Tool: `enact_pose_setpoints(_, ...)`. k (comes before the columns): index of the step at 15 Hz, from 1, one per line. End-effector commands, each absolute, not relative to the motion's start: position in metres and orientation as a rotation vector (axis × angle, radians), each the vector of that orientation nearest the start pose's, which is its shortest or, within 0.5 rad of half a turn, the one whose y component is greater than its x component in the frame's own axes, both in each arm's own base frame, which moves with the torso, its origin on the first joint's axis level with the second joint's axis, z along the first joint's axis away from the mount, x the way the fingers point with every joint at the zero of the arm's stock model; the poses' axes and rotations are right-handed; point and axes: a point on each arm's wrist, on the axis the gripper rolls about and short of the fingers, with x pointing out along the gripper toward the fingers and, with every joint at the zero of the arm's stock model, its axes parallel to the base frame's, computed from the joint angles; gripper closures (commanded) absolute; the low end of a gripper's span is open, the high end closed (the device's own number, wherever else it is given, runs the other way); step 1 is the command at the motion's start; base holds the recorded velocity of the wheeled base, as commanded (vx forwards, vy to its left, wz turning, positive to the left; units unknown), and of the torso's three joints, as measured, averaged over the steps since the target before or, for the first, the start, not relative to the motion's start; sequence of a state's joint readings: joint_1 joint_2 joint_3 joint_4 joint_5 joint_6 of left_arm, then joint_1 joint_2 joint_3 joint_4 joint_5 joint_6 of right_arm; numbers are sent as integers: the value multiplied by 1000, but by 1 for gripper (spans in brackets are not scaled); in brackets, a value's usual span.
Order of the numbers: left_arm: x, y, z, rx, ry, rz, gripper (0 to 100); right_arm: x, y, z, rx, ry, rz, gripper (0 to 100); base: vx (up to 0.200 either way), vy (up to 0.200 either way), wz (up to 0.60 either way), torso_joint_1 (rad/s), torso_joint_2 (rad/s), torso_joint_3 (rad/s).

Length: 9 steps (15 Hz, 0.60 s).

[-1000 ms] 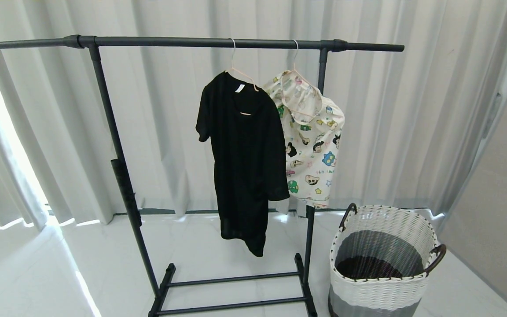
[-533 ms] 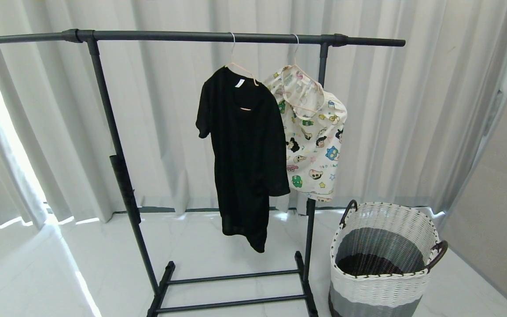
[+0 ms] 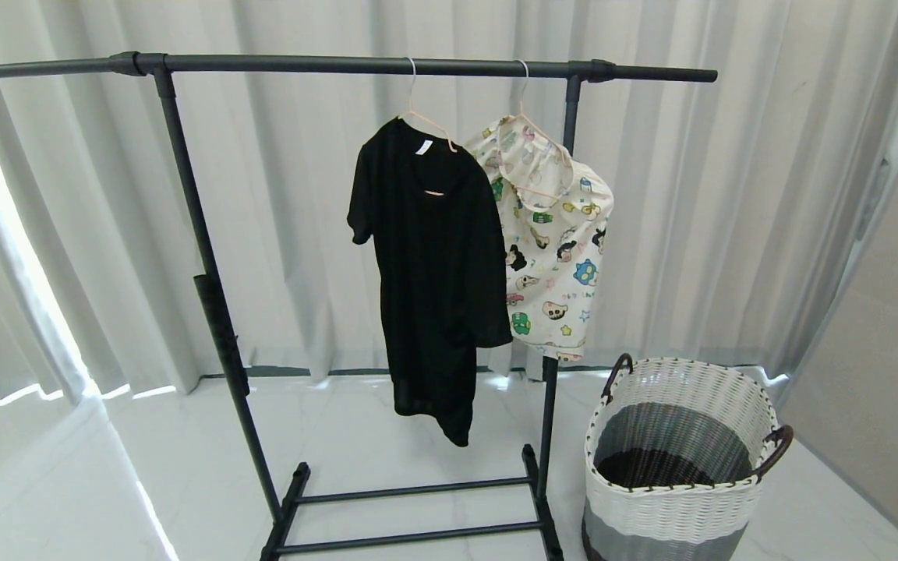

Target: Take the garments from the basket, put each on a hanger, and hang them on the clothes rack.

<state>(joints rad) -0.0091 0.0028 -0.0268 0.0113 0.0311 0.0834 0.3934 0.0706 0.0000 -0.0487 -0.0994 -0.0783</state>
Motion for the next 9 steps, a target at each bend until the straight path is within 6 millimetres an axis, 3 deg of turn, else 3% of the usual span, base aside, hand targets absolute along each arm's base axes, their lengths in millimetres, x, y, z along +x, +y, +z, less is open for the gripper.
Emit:
enact_pose_setpoints(1, -24, 0, 82, 81, -4, -26, 0, -10, -8, 83, -100, 69, 366, 0, 0, 0, 0, 0, 0, 0)
enact_pose_setpoints(5, -25, -1, 81, 38, -12, -46, 0, -8, -4, 83, -97, 122, 133, 0, 0, 0, 0, 0, 0, 0)
enact_pose_setpoints(6, -25, 0, 82, 71, -14, -44, 0, -10, -3, 83, -86, 110, -4, 0, 0, 0, 0, 0, 0, 0)
enact_pose_setpoints(9, -25, -1, 82, 137, -17, -73, 0, -19, -3, 82, -81, -4, -83, 0, 0, 0, 0, 0, 0, 0)
